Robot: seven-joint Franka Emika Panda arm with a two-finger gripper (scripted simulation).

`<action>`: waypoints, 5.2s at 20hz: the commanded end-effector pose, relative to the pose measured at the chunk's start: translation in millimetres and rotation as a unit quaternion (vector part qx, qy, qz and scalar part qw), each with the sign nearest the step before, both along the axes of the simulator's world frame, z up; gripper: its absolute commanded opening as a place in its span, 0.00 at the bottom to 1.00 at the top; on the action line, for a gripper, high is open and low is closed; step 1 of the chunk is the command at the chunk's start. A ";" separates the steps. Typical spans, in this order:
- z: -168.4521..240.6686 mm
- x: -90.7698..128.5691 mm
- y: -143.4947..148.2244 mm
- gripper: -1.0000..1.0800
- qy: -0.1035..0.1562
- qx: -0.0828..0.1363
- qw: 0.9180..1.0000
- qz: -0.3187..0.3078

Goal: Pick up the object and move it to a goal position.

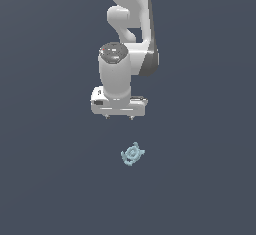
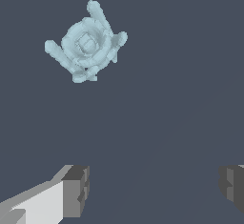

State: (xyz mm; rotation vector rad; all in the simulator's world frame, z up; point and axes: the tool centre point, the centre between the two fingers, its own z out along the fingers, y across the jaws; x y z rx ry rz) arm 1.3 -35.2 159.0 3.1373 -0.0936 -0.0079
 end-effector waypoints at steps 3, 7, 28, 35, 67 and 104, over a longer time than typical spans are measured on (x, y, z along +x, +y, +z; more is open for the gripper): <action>-0.4 -0.4 1.3 0.96 0.001 0.001 1.000 0.001; -3.0 -3.4 10.8 0.96 0.007 0.005 1.000 0.010; -10.0 22.7 20.0 0.96 0.008 0.007 0.998 -0.069; -16.9 49.1 25.6 0.96 0.006 0.006 0.988 -0.152; -45.2 119.7 55.0 0.96 -0.003 0.000 0.917 -0.400; -77.9 119.7 62.9 0.00 -0.003 0.000 0.916 -0.402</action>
